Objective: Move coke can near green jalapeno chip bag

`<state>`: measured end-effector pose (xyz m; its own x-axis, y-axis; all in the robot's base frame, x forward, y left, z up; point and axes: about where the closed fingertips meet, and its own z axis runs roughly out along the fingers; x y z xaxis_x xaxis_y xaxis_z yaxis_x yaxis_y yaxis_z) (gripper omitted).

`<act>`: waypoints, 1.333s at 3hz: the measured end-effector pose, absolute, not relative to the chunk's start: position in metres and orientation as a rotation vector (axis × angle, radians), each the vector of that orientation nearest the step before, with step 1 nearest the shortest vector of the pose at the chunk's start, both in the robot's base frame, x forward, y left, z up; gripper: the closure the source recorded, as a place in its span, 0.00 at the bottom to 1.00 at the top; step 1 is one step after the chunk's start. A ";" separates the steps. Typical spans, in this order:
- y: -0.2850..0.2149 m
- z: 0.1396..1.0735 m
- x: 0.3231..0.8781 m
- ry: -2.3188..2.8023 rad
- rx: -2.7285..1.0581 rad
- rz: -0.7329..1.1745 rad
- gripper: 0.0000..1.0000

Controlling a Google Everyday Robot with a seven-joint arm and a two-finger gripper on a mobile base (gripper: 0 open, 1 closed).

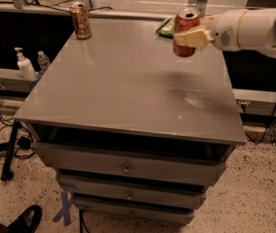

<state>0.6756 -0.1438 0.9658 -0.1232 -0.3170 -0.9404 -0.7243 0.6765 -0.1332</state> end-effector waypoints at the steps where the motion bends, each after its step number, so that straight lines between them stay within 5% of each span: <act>1: -0.200 0.958 0.718 1.758 -0.727 0.386 1.00; 4: -0.263 0.913 0.786 1.828 -0.525 0.371 1.00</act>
Offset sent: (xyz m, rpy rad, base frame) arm 0.1078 -0.1438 -0.0391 0.1040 0.0558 -0.2998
